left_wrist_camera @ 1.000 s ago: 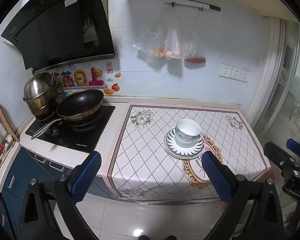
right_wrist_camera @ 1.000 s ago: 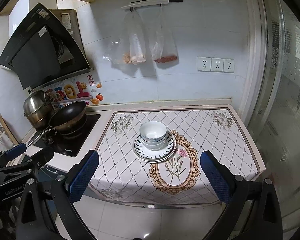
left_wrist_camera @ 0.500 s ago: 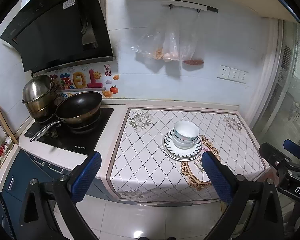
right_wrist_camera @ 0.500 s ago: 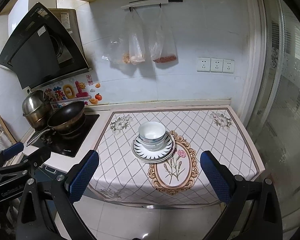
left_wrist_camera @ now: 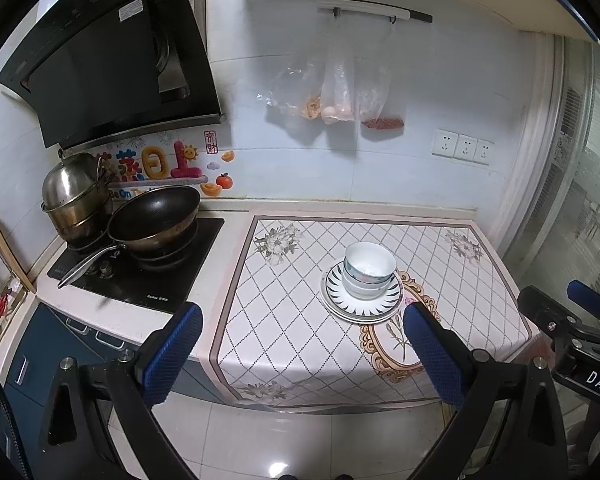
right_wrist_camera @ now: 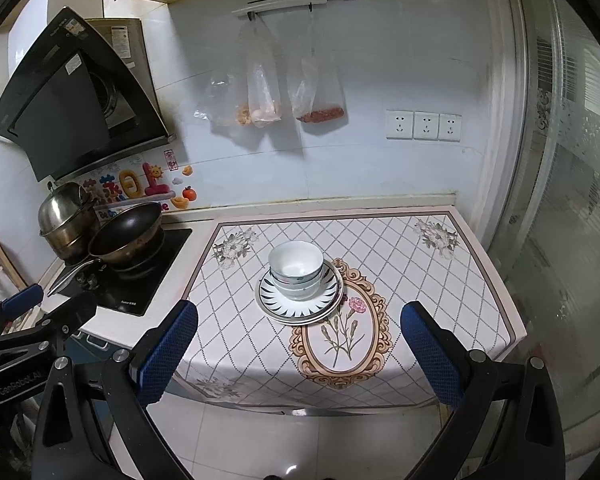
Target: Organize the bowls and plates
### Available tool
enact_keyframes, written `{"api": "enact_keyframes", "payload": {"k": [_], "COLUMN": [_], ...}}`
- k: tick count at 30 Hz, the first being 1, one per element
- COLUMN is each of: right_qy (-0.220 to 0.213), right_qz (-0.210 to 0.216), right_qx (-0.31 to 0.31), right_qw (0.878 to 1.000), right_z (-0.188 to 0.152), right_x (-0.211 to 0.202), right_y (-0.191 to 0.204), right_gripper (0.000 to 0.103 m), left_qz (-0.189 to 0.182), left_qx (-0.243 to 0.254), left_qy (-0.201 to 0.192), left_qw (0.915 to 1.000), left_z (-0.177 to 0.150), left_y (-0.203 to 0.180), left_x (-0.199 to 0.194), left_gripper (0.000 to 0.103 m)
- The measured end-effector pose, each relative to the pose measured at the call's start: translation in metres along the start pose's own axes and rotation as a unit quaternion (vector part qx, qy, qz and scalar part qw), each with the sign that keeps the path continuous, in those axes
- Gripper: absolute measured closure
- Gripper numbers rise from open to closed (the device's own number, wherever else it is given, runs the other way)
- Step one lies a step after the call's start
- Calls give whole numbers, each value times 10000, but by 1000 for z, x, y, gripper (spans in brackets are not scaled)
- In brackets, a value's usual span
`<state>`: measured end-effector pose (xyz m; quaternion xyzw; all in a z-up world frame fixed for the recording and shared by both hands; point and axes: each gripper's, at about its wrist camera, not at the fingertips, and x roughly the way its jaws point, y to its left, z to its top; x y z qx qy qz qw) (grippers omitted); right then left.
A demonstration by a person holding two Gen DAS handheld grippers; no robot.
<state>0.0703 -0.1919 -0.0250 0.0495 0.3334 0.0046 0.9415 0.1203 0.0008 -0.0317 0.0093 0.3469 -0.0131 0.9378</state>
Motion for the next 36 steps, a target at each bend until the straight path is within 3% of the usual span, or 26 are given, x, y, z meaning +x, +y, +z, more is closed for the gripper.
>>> {"api": "enact_keyframes", "payload": {"k": [36], "right_qy": [123], "right_qz": [-193], "right_qx": [31], "right_qw": [9997], "right_z": [-3], "right_x": [10], "right_y": [-4], "right_gripper": [0], "left_qz": [-65], "left_qx": [81], "left_qy": [9], "left_qw": [9999], "left_z": [1], "left_y": [-4], "left_x": [9], "left_gripper": [0]}}
